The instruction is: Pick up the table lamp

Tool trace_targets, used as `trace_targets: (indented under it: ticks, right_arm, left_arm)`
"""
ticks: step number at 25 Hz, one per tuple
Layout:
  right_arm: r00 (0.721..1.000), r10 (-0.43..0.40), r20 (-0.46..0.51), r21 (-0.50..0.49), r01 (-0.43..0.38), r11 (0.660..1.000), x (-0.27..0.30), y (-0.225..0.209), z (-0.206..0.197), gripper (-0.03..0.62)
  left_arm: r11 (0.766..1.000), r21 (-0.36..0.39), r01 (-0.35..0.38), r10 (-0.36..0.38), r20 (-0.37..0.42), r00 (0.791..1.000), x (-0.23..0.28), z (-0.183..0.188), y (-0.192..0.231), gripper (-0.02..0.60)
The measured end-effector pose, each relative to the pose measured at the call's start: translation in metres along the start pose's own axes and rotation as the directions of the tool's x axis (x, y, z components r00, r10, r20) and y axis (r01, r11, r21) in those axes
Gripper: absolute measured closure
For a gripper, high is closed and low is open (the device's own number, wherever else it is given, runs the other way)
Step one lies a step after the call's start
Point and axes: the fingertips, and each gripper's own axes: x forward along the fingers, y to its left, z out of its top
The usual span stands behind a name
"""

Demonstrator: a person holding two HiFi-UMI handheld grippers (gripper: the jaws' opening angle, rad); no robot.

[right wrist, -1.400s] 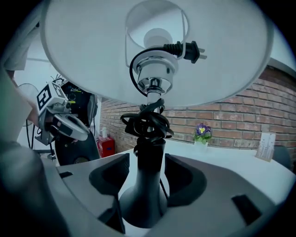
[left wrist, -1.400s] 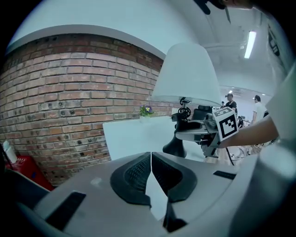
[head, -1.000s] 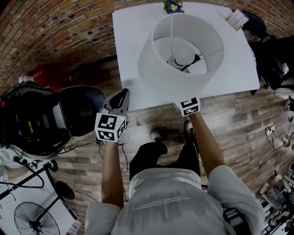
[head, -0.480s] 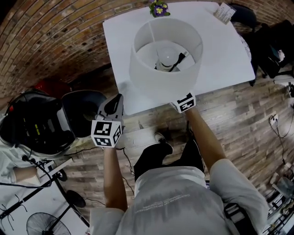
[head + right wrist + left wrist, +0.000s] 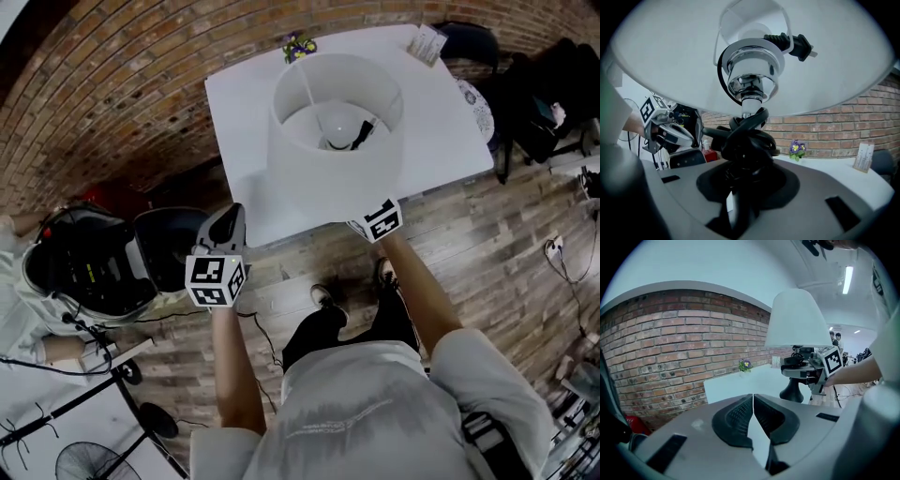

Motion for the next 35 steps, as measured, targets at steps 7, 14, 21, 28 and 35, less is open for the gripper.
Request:
trace_targets:
  ticks: [7, 14, 21, 28, 35]
  right_arm:
    - [0.999, -0.026, -0.033, -0.080, 0.023, 0.997, -0.070, -0.063, 0.040, 0.470]
    - [0.996, -0.076, -0.049, -0.113, 0.071, 0.991, -0.130, -0.109, 0.080, 0.470]
    - [0.982, -0.166, -0.087, -0.129, 0.154, 0.980, -0.181, -0.136, 0.091, 0.470]
    - [0.968, -0.233, -0.092, -0.131, 0.220, 0.967, -0.219, -0.139, 0.106, 0.470]
    - [0.968, -0.249, -0.036, -0.124, 0.243, 0.962, -0.245, -0.125, 0.132, 0.470]
  left_arm:
    - [0.999, 0.040, -0.017, 0.014, 0.081, 0.997, 0.013, 0.071, -0.043, 0.566]
    - [0.995, 0.102, 0.000, -0.015, 0.139, 0.990, 0.032, 0.124, -0.082, 0.566]
    - [0.986, 0.165, 0.016, -0.048, 0.192, 0.980, 0.031, 0.163, -0.113, 0.566]
    - [0.977, 0.213, -0.003, -0.046, 0.227, 0.973, 0.020, 0.183, -0.124, 0.566]
    - [0.969, 0.247, 0.001, -0.064, 0.246, 0.967, 0.001, 0.192, -0.133, 0.566]
